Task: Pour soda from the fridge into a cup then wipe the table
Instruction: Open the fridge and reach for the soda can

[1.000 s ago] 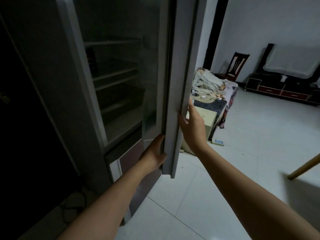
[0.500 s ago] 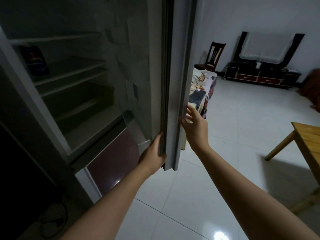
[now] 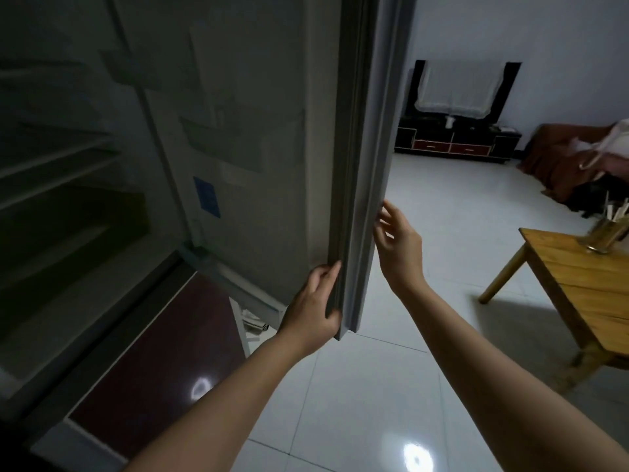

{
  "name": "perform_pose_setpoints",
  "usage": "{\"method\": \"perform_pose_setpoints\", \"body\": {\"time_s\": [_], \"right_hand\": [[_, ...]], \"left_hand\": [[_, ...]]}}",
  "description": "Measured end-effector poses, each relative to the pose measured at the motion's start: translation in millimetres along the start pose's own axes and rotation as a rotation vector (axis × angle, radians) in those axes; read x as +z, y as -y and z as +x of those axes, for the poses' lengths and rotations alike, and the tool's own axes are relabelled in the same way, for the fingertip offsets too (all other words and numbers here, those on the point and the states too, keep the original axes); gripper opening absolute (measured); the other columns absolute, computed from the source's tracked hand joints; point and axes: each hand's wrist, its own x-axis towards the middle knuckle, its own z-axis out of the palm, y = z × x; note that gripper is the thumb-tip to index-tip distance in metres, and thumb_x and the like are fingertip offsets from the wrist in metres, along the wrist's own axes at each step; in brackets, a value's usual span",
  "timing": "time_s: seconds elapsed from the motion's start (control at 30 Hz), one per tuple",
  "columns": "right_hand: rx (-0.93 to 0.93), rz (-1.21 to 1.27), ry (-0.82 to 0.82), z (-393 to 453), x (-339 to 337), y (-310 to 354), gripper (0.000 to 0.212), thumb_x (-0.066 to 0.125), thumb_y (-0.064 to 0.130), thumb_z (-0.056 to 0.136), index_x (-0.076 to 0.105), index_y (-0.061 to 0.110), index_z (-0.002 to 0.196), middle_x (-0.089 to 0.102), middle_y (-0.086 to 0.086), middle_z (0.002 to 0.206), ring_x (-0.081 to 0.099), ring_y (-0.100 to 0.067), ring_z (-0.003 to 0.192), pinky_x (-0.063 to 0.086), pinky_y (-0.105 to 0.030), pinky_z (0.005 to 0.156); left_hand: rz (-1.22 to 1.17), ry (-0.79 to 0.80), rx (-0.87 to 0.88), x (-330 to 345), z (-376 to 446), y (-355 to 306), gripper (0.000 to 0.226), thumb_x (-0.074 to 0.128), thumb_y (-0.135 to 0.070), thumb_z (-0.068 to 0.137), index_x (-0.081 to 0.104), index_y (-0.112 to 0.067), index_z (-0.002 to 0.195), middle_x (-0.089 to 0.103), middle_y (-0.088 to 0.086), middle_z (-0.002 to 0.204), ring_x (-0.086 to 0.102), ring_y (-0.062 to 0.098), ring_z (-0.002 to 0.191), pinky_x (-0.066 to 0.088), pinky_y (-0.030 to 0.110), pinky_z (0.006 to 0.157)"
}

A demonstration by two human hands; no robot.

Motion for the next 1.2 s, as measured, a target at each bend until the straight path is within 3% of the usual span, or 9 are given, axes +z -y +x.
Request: {"method": "perform_pose_setpoints", "body": {"time_s": [0.13, 0.37, 0.57, 0.9, 1.07, 1.2], "right_hand": [[0.024, -0.042, 0.031, 27, -6, -14, 0.044, 0.044, 0.005, 0.094, 0.039, 0.010, 0.138, 0.056, -0.010, 0.129, 0.052, -0.020, 0.119, 0.043, -0.027, 0.096], [0.044, -0.037, 0.106, 74, -17, -38, 0.040, 0.040, 0.005, 0.096, 0.041, 0.012, 0.136, 0.055, -0.009, 0.129, 0.050, -0.019, 0.121, 0.039, -0.017, 0.089], [0.039, -0.020, 0.184, 113, -22, -66, 0.043, 0.039, 0.010, 0.097, 0.034, 0.012, 0.140, 0.051, -0.011, 0.135, 0.047, -0.022, 0.125, 0.042, -0.035, 0.102], [-0.008, 0.086, 0.369, 165, -32, -101, 0.049, 0.038, 0.018, 0.097, 0.026, 0.016, 0.145, 0.043, -0.010, 0.142, 0.042, -0.022, 0.130, 0.038, -0.045, 0.107], [-0.060, 0.117, 0.436, 180, -36, -112, 0.049, 0.036, 0.015, 0.098, 0.024, 0.017, 0.145, 0.042, -0.008, 0.143, 0.042, -0.021, 0.129, 0.036, -0.042, 0.108], [-0.116, 0.112, 0.443, 183, -35, -116, 0.048, 0.037, 0.011, 0.096, 0.027, 0.015, 0.143, 0.044, -0.007, 0.140, 0.044, -0.019, 0.126, 0.036, -0.029, 0.102]], "left_hand": [[0.009, 0.045, -0.013, 11, 30, -8, 0.077, 0.053, -0.014, 0.090, 0.006, -0.033, 0.147, 0.011, -0.008, 0.153, 0.034, 0.019, 0.133, 0.045, 0.031, 0.098], [0.064, 0.056, -0.043, 28, 79, -18, 0.074, 0.050, -0.018, 0.092, 0.003, -0.027, 0.148, 0.008, -0.005, 0.154, 0.035, 0.024, 0.133, 0.042, 0.037, 0.101], [0.073, 0.033, -0.111, 45, 114, -30, 0.075, 0.051, -0.020, 0.091, 0.003, -0.026, 0.149, 0.011, -0.004, 0.153, 0.035, 0.024, 0.132, 0.042, 0.038, 0.100], [0.080, -0.090, -0.285, 76, 160, -54, 0.071, 0.050, -0.020, 0.090, 0.008, -0.028, 0.147, 0.011, -0.010, 0.153, 0.033, 0.022, 0.134, 0.040, 0.043, 0.103], [0.098, -0.135, -0.357, 88, 171, -66, 0.069, 0.048, -0.018, 0.091, 0.010, -0.028, 0.147, 0.008, -0.013, 0.153, 0.030, 0.022, 0.135, 0.038, 0.042, 0.105], [0.123, -0.165, -0.387, 94, 174, -74, 0.069, 0.048, -0.016, 0.089, 0.013, -0.029, 0.146, 0.009, -0.013, 0.154, 0.030, 0.023, 0.136, 0.038, 0.044, 0.104]]}}
